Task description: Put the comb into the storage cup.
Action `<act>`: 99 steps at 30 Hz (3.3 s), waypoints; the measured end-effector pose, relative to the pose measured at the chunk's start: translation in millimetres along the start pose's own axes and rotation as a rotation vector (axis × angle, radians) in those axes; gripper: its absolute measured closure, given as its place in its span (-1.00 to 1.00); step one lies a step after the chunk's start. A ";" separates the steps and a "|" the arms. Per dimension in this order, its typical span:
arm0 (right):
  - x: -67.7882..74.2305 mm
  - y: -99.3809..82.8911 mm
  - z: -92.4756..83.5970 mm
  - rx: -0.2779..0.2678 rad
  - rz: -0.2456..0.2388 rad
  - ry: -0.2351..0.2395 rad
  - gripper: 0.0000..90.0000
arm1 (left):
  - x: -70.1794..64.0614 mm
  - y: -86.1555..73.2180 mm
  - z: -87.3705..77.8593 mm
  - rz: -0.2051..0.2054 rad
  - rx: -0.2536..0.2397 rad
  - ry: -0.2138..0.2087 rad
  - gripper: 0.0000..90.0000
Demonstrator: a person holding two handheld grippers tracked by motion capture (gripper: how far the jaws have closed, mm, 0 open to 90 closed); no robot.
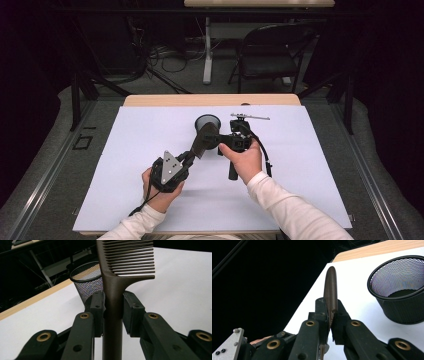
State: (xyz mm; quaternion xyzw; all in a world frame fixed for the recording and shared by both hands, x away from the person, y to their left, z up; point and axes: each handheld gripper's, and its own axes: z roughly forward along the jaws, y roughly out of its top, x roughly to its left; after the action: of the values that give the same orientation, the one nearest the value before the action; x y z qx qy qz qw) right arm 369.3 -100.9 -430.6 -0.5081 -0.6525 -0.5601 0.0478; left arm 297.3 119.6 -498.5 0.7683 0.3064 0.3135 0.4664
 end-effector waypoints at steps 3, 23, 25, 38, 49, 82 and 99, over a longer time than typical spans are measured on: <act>-0.8 -0.1 0.0 0.002 0.006 0.003 0.92 | -0.3 -0.1 0.3 0.001 0.001 0.001 0.60; 1.2 -1.8 0.1 0.008 0.017 -0.028 0.92 | -2.3 -1.4 1.7 0.006 0.014 0.007 0.60; 1.3 -1.7 0.1 0.010 0.018 -0.025 0.92 | -2.4 -1.5 1.9 0.007 0.014 0.008 0.60; 2.1 -2.6 0.4 0.012 0.011 -0.022 0.92 | -2.5 -2.3 2.9 0.014 0.023 0.011 0.60; 1.8 -2.6 0.5 0.018 0.008 -0.025 0.93 | -2.3 -3.0 3.5 0.008 0.021 0.008 0.58; -4.0 -0.3 0.2 0.014 0.030 -0.014 0.93 | 1.7 -5.4 6.7 -0.023 0.024 -0.026 0.21; -9.1 3.9 -2.9 -0.003 0.041 -0.019 0.93 | 11.1 -2.1 3.7 -0.085 0.005 -0.031 -0.18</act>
State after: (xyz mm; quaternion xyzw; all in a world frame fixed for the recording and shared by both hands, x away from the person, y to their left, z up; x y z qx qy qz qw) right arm 375.0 -109.3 -432.7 -0.5268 -0.6418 -0.5549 0.0523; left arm 306.6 126.9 -499.6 0.7603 0.3325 0.2808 0.4823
